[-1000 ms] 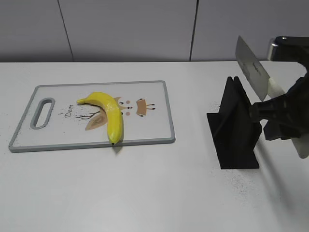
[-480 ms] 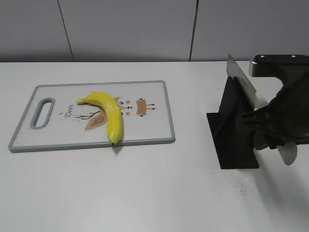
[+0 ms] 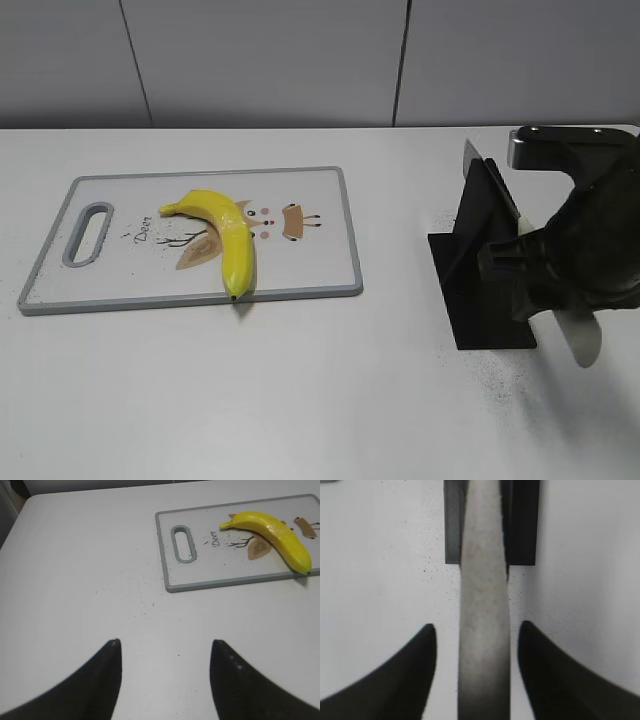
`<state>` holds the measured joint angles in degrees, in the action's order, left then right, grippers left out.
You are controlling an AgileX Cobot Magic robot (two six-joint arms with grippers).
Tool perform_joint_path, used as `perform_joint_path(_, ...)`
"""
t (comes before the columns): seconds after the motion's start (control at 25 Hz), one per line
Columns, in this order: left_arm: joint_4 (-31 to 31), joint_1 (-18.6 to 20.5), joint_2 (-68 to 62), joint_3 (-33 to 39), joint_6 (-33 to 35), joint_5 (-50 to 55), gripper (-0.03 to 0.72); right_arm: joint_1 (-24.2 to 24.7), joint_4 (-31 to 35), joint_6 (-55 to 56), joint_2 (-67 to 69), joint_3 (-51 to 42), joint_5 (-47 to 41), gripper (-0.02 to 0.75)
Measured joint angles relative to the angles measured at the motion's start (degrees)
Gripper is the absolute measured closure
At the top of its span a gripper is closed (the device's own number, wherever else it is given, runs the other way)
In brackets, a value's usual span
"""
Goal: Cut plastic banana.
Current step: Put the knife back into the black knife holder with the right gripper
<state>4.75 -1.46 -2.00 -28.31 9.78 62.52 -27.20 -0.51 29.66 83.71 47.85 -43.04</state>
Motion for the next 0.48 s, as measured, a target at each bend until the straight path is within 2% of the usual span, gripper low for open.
perform_joint_path(0.08, 0.00, 0.00, 0.00, 0.00, 0.00, 0.00, 0.144, 0.00, 0.00, 0.00, 0.00, 0.00, 0.34, 0.199)
perform_joint_path(0.12, 0.00, 0.00, 0.00, 0.00, 0.00, 0.00, 0.144, 0.00, 0.00, -0.05, 0.00, 0.00, 0.38, 0.138)
perform_joint_path(0.16, 0.00, 0.00, 0.00, 0.00, 0.00, 0.00, 0.144, 0.00, 0.00, -0.05, 0.00, 0.06, 0.38, 0.111)
perform_joint_path(0.48, 0.00, 0.00, 0.00, 0.00, 0.00, 0.00, 0.144, 0.00, 0.00, -4.38, -1.27, 6.93, -3.91, 0.101)
